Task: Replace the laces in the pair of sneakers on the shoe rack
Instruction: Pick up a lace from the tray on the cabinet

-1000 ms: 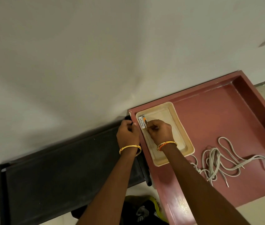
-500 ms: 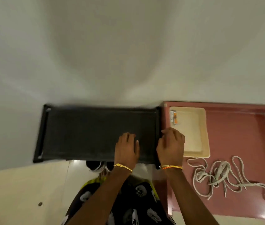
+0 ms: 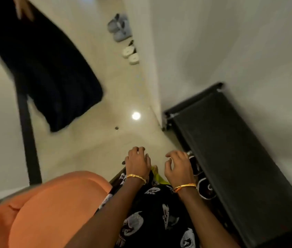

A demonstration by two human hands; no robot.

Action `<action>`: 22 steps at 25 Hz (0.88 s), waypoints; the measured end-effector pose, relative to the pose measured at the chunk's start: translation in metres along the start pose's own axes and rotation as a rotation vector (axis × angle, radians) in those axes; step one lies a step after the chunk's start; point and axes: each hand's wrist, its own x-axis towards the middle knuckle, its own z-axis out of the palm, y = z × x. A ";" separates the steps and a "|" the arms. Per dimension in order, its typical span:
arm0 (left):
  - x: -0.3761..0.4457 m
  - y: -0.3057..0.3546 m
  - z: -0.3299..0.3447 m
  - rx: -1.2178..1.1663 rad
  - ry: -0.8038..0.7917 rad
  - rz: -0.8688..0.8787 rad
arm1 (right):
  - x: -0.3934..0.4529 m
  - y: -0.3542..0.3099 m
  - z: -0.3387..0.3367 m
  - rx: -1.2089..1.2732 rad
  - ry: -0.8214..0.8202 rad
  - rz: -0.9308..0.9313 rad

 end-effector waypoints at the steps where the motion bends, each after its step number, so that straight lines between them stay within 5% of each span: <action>1: 0.013 -0.014 -0.003 -0.018 -0.010 -0.103 | 0.011 -0.008 0.013 -0.005 -0.064 -0.029; 5: 0.056 -0.058 -0.002 -0.083 -0.232 -0.433 | 0.050 -0.023 0.060 -0.015 -0.274 -0.076; 10: 0.084 -0.094 0.031 -0.358 -0.453 -0.594 | 0.091 -0.033 0.129 -0.090 -0.514 -0.130; 17: 0.125 -0.133 0.080 -0.769 -0.331 -0.970 | 0.157 -0.031 0.226 -0.161 -0.695 -0.115; 22: 0.162 -0.158 0.144 -1.014 -0.047 -1.401 | 0.206 -0.008 0.320 -0.185 -0.791 -0.164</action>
